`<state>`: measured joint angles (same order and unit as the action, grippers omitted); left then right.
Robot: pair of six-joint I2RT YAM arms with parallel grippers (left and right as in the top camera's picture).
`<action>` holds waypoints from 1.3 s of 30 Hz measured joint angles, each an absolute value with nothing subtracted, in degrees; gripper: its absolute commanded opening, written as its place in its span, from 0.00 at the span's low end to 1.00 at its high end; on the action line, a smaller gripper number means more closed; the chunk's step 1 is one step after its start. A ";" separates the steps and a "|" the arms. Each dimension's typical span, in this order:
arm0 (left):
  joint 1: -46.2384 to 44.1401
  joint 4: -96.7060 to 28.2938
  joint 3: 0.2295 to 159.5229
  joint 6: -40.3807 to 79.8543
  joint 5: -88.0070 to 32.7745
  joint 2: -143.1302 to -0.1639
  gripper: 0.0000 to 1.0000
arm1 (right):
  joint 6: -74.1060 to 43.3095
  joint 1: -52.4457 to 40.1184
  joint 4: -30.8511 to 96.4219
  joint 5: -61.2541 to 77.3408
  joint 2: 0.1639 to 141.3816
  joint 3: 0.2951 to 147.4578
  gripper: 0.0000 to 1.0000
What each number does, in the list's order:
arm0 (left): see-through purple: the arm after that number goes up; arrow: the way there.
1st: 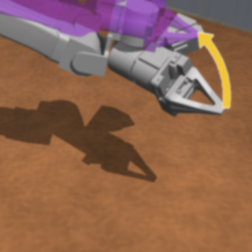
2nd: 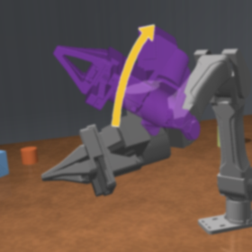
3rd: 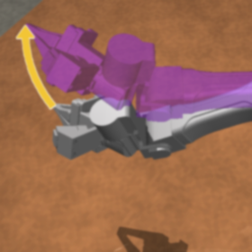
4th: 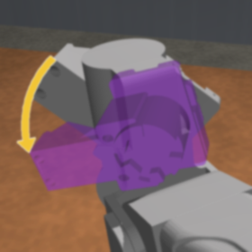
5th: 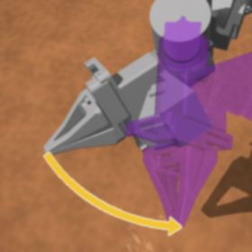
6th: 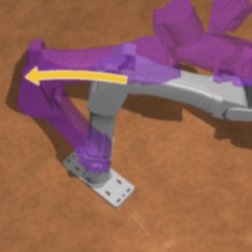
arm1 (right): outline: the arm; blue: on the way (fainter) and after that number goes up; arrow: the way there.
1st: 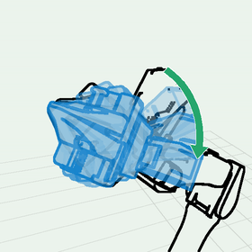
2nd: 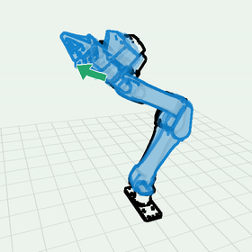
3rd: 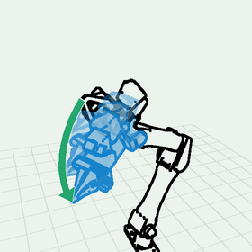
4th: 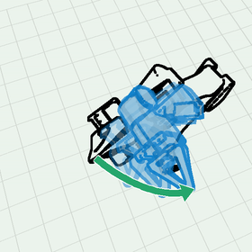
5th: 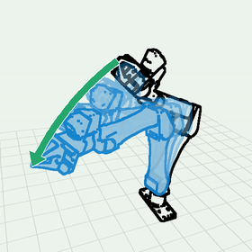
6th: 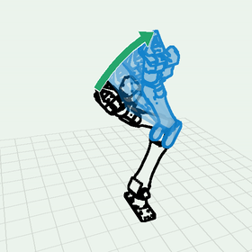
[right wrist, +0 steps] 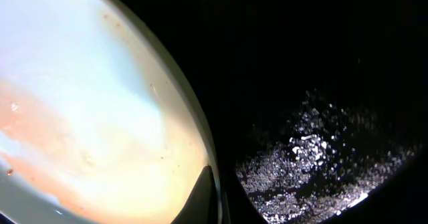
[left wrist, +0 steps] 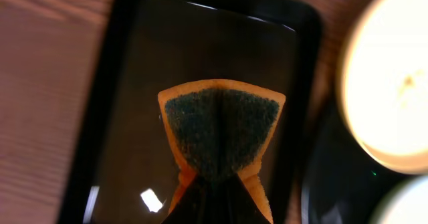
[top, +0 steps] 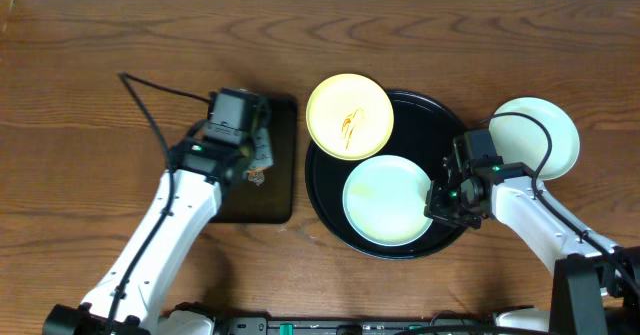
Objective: Clean dirty plates on tray and stack at the side
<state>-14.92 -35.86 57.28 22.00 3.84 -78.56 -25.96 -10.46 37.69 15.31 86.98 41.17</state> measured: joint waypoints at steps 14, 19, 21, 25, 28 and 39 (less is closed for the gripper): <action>-9.85 -37.10 55.79 21.98 4.69 -78.76 0.07 | -19.18 -10.46 36.47 -2.22 61.91 41.17 0.01; -9.85 -37.08 55.79 21.98 4.69 -78.76 0.07 | -13.50 -10.46 33.52 -12.36 54.89 41.19 0.01; -9.85 -37.08 55.79 21.98 4.69 -78.76 0.08 | -12.23 -10.46 32.73 -15.29 53.76 41.19 0.01; -9.85 -37.06 55.79 21.98 4.69 -78.76 0.07 | -10.22 -10.46 32.01 -19.81 53.54 41.19 0.01; -9.85 -37.08 55.79 21.98 4.69 -78.76 0.07 | -8.95 -10.46 31.57 -23.27 53.56 41.19 0.01; -9.85 -37.08 55.79 21.98 4.69 -78.76 0.08 | -3.22 -13.65 28.32 -28.16 53.74 41.19 0.01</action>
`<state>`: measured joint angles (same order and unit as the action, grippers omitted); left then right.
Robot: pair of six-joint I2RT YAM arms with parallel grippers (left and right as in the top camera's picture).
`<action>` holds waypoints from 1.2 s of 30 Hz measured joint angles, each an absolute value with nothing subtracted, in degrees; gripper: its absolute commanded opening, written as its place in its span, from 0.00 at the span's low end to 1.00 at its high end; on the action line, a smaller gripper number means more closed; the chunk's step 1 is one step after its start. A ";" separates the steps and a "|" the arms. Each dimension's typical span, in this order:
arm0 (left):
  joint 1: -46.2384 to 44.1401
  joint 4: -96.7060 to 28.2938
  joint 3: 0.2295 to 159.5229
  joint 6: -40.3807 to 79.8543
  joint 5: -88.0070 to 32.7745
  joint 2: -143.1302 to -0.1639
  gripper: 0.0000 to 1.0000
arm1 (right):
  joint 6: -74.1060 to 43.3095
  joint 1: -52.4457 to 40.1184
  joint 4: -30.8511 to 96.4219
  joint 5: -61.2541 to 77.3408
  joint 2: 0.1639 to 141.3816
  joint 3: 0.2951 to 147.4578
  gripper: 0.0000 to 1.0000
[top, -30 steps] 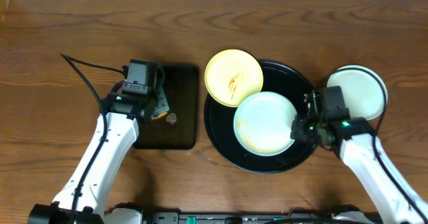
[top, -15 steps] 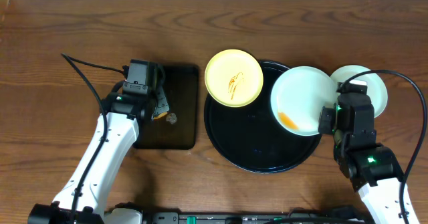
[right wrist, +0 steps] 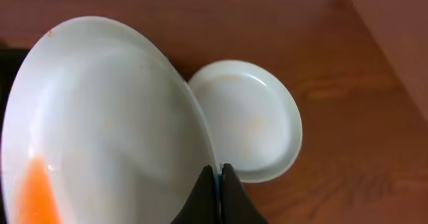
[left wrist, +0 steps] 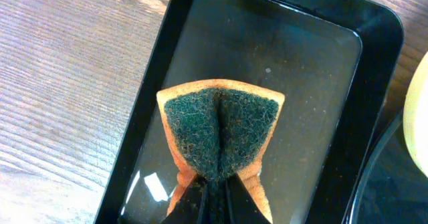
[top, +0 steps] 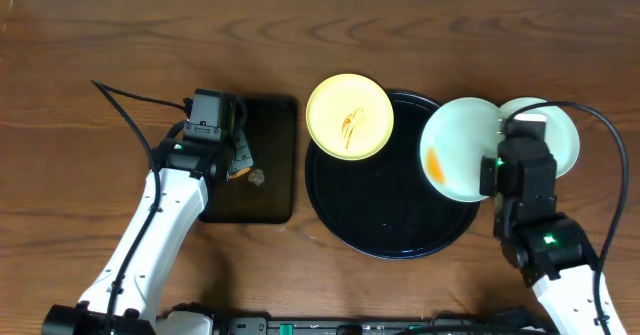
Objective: Clean dirty plates on tray and stack at the side
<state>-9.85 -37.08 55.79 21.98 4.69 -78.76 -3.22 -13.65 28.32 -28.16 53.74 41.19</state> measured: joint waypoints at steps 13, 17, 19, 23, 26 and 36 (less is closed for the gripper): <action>-9.85 -37.06 55.79 21.98 4.67 -78.76 0.08 | 7.38 -28.12 22.70 -40.45 57.82 41.19 0.01; -9.85 -37.06 55.79 21.98 4.67 -78.76 0.08 | 11.25 -32.27 19.53 -47.51 60.20 41.19 0.01; -9.85 -37.06 55.79 21.98 4.67 -78.76 0.08 | 13.06 -33.98 17.91 -51.09 61.17 41.19 0.01; -9.85 -37.08 55.79 21.98 4.67 -78.76 0.08 | 15.81 -35.31 15.79 -55.24 62.59 41.19 0.01; -9.85 -37.08 55.79 21.98 4.67 -78.76 0.08 | 17.02 -35.31 15.51 -56.82 63.02 41.19 0.01; -9.85 -37.08 55.79 21.98 4.67 -78.76 0.08 | 17.89 -35.29 13.85 -58.43 63.05 41.19 0.01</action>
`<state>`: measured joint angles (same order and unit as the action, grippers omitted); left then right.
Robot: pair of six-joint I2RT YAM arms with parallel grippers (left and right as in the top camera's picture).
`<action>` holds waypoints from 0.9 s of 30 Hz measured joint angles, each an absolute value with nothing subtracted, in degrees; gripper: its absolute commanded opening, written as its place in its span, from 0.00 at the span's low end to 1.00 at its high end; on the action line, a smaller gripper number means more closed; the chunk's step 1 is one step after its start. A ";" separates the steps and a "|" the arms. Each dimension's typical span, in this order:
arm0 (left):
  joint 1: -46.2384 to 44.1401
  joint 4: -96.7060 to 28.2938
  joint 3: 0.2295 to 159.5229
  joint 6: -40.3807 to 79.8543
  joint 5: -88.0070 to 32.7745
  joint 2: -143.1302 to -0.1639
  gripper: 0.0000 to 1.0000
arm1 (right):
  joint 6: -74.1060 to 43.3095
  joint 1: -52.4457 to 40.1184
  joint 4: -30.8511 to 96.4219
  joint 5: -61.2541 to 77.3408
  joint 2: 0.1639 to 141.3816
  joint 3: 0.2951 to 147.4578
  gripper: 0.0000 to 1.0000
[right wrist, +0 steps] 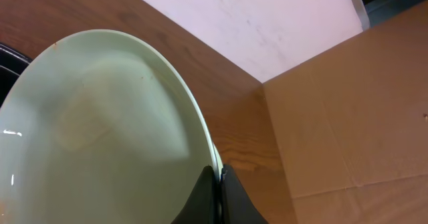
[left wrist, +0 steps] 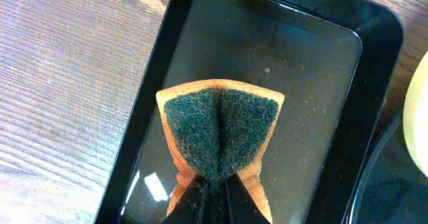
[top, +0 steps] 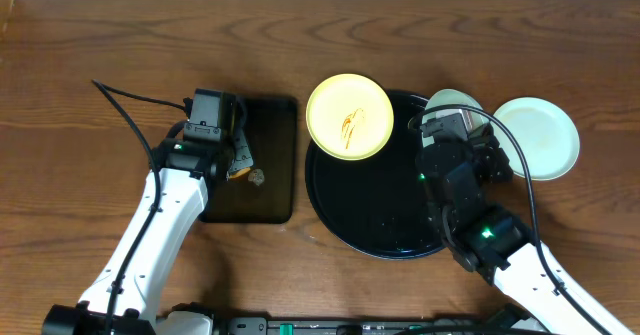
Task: Clean dirty plates on tray and stack at the side
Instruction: 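Stack the second blue plate onto the first at the right side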
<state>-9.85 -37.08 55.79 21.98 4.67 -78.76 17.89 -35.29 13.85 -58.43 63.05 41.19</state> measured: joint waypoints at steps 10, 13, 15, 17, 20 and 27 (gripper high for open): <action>-9.85 -37.15 55.79 21.98 4.67 -78.76 0.08 | 4.29 -24.91 13.93 -54.74 66.67 41.19 0.01; -9.85 -37.26 55.79 21.98 4.67 -78.76 0.08 | -3.40 -17.65 14.13 -49.98 69.17 41.19 0.01; -9.85 -37.34 55.77 21.98 4.67 -78.76 0.08 | -8.32 -13.30 14.04 -46.46 70.70 41.19 0.01; -9.85 -37.43 55.79 21.98 4.67 -78.76 0.07 | -13.23 -8.49 14.04 -42.63 72.34 41.19 0.01; -9.85 -37.52 55.77 21.98 4.67 -78.76 0.08 | -19.29 -1.67 13.82 -37.52 74.48 41.19 0.01; -9.85 -37.54 55.79 21.98 4.67 -78.76 0.08 | -28.12 11.97 11.42 -28.16 79.24 41.19 0.16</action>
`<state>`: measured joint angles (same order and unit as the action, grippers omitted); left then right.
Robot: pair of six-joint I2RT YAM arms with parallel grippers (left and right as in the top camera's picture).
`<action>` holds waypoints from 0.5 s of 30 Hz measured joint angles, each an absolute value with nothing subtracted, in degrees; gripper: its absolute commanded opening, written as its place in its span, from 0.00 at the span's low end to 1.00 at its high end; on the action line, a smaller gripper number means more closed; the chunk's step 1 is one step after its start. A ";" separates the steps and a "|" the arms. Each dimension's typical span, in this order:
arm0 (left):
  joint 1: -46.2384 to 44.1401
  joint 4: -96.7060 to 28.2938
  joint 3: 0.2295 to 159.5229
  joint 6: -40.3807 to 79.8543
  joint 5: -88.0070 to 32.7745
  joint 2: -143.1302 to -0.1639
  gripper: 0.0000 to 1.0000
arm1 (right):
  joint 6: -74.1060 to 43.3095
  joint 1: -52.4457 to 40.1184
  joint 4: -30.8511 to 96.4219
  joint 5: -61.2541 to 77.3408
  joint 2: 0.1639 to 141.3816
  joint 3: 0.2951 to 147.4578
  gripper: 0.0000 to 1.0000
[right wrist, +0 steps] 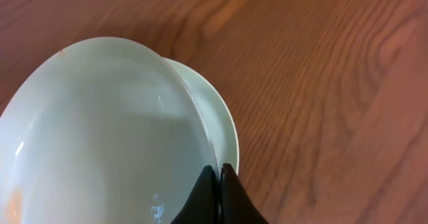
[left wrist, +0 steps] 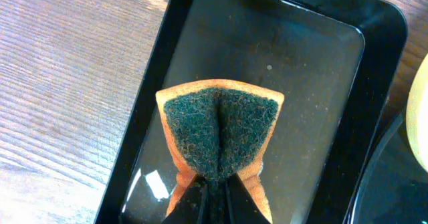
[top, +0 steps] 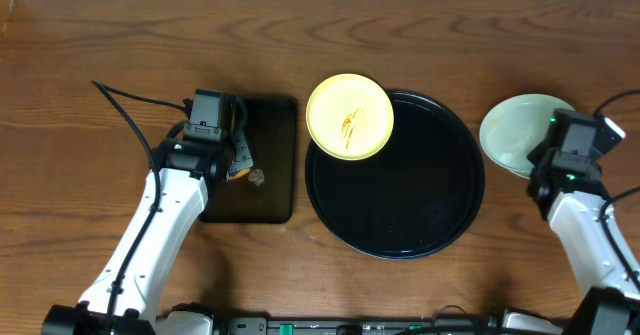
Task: Clean dirty plates on tray and stack at the side
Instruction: 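Stack the second blue plate onto the first at the right side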
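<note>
My right gripper is shut on the rim of a pale green plate, held over a second pale plate lying on the wood right of the round black tray. In the overhead view the held plate hides most of the lower one. A yellow plate with orange smears sits on the tray's upper left edge. My left gripper is shut on an orange sponge with a dark green scrub face, above the small black rectangular tray.
The rectangular tray lies left of the round tray. A black cable runs from the left arm across the table. A thin film of water shines in the rectangular tray. Bare wood surrounds both trays.
My right gripper with the green plate has moved from above the round tray's upper right to the table's right side, over the other pale plate. The left gripper and sponge have stayed put.
The green plate lay on the round tray with my right gripper at its rim. Then it was held lifted near the side plate, an orange smear showing. Then it was tilted above the tray's right part. Now it is over the side plate. The left gripper held the sponge throughout.
</note>
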<state>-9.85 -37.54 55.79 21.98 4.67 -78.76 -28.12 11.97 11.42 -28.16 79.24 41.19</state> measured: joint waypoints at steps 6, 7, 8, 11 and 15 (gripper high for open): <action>-9.85 -38.11 55.77 21.98 4.67 -78.76 0.07 | -30.06 17.02 10.66 -22.00 80.93 41.19 0.45; -9.85 -38.30 55.77 21.98 4.67 -78.76 0.08 | -30.17 17.17 10.63 -20.47 80.93 41.19 0.47; -9.85 -38.44 55.77 21.98 4.67 -78.76 0.08 | -30.15 17.21 10.66 -18.52 80.93 41.19 0.48; -9.85 -38.52 55.77 21.98 4.67 -78.76 0.07 | -28.64 17.19 11.00 -11.49 80.93 41.19 0.51; -9.85 -38.54 55.79 21.98 4.67 -78.76 0.07 | -24.91 16.64 11.29 1.61 80.93 41.19 0.53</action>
<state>-9.85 -38.54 55.79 21.98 4.67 -78.76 -24.91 16.64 11.29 1.61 80.93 41.19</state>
